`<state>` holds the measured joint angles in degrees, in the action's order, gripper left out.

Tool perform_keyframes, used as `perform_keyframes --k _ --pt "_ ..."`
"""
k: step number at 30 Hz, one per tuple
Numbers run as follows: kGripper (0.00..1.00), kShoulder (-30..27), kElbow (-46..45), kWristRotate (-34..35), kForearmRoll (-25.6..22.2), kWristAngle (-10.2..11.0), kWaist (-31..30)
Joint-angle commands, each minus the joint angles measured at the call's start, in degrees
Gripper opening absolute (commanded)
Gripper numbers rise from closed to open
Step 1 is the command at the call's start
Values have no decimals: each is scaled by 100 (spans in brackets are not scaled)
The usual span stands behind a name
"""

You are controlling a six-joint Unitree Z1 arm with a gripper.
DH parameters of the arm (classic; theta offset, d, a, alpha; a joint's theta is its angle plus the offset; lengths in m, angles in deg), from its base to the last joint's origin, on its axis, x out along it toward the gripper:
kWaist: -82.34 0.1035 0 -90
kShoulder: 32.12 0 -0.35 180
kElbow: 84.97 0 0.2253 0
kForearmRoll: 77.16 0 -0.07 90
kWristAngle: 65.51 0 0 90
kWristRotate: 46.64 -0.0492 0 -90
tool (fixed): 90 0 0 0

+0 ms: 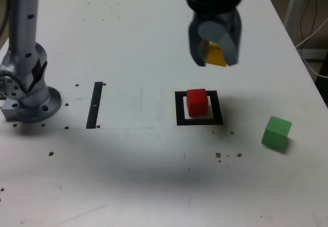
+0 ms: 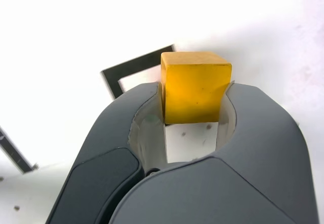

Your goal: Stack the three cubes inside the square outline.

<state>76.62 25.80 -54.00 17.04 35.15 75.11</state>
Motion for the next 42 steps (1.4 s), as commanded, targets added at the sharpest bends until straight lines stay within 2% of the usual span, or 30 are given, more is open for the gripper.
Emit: perform_keyframes --k 1,8,11,24,42 --pt "39 -183 -146 148 62 -46 -66" --pt "40 -456 -777 1150 407 -423 -250" --pt "40 -484 -988 1465 578 -515 -291" --pt "40 -419 -1341 1911 800 -529 -315" --pt "40 -236 -1426 2054 947 -627 -446"
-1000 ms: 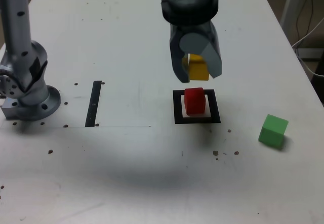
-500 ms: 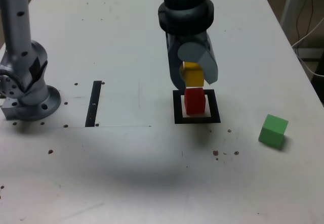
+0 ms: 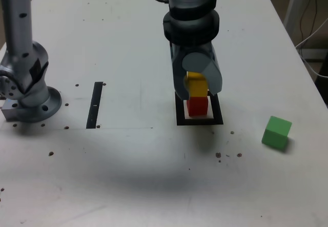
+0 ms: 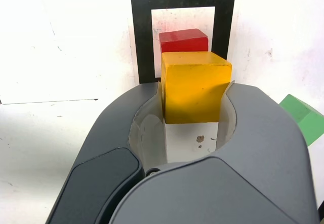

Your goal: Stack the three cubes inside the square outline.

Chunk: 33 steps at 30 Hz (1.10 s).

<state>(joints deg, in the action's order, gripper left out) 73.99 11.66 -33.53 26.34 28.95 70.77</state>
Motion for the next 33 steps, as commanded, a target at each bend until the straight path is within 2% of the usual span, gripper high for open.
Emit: perform_keyframes --k 1,15,17,20,22,25,33 --pt "40 33 -17 7 25 -6 -12" --pt "45 97 -128 7 205 20 -12" --pt "54 100 -152 -14 229 36 -12" --pt "77 109 -184 -129 256 52 2" --pt "88 111 -202 -211 252 56 20" --pt "93 112 -228 -269 231 45 43" --pt "96 75 -247 -284 207 43 52"
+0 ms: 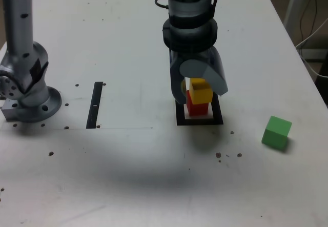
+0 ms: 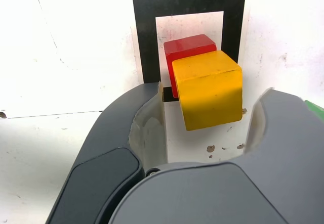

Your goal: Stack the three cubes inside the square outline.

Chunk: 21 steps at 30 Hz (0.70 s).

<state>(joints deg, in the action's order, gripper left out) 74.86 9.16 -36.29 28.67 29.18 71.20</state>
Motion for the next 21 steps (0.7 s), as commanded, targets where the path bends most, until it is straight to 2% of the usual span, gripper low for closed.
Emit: perform_keyframes --k 1,14,21 --pt "96 -26 12 -9 -33 40 9" --pt "99 -105 852 -180 -905 420 -60" --pt "99 348 1667 -607 -1192 461 -226"
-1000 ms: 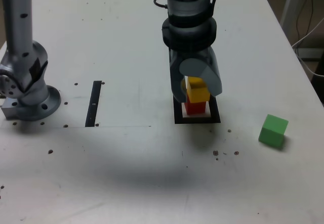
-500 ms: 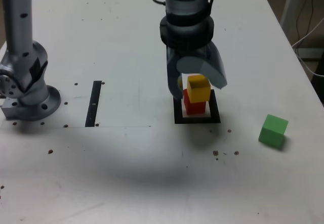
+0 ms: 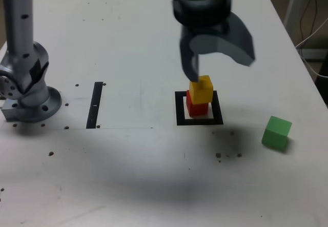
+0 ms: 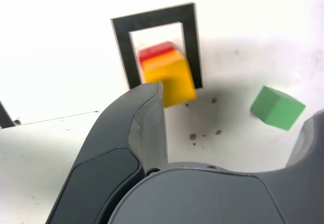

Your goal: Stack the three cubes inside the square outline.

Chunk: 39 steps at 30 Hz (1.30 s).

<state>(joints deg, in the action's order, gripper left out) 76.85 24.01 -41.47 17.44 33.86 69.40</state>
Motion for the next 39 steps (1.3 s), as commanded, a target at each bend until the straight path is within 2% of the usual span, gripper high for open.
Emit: perform_keyframes --k 1,11,21,39 --pt "99 235 315 -156 -110 -8 -73" --pt "99 1121 1686 -965 -562 -13 -305" --pt "99 1858 2441 -1777 -720 -198 -331" --pt "95 2943 3237 -2029 -772 -439 -313"
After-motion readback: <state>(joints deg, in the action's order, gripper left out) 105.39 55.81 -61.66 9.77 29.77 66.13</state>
